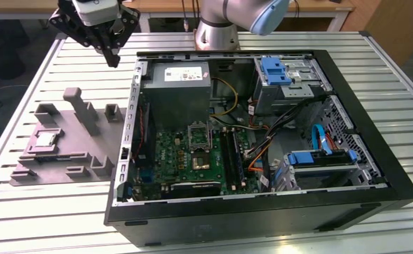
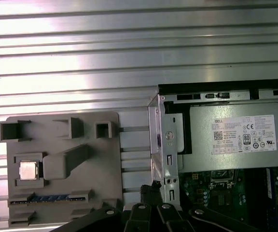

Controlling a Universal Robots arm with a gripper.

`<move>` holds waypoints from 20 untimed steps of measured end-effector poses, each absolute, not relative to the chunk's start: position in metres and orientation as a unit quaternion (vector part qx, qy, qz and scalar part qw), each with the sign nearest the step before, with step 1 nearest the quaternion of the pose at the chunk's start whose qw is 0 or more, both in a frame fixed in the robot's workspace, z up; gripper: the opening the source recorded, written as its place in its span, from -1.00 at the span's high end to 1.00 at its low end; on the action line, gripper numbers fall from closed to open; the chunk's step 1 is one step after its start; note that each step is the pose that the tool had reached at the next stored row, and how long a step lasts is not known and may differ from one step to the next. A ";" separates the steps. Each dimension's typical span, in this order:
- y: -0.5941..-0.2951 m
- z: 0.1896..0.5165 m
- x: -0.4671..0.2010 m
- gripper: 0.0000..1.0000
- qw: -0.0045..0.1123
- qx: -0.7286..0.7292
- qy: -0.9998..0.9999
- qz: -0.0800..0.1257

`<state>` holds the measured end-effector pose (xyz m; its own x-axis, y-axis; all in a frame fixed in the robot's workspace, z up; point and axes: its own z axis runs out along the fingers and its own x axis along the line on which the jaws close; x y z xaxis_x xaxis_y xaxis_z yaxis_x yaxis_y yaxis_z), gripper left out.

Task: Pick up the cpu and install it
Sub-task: 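Reach for the cpu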

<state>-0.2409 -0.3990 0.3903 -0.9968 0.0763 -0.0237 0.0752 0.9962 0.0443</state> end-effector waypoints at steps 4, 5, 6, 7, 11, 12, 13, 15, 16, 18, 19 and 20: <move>-0.399 0.390 -0.244 0.79 0.013 0.038 0.999 0.022; -0.399 0.390 -0.244 0.79 0.013 0.038 0.999 0.022; -0.399 0.390 -0.246 0.79 0.013 0.038 0.999 0.022; -0.399 0.390 -0.247 0.79 0.013 0.038 0.999 0.022; -0.399 0.390 -0.251 0.79 0.013 0.038 0.999 0.022; -0.399 0.390 -0.252 0.79 0.013 0.038 0.999 0.022; -0.399 0.390 -0.253 0.79 0.013 0.038 0.999 0.022; -0.399 0.390 -0.254 0.79 0.013 0.038 0.999 0.022; -0.399 0.390 -0.254 0.79 0.013 0.038 0.999 0.022; -0.399 0.390 -0.255 0.79 0.013 0.038 0.999 0.022; -0.399 0.389 -0.255 0.79 0.013 0.038 0.999 0.022; -0.399 0.389 -0.255 0.79 0.013 0.038 0.999 0.022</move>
<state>-0.2555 -0.3989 0.3895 -0.9968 0.0763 -0.0237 0.0752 0.9962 0.0443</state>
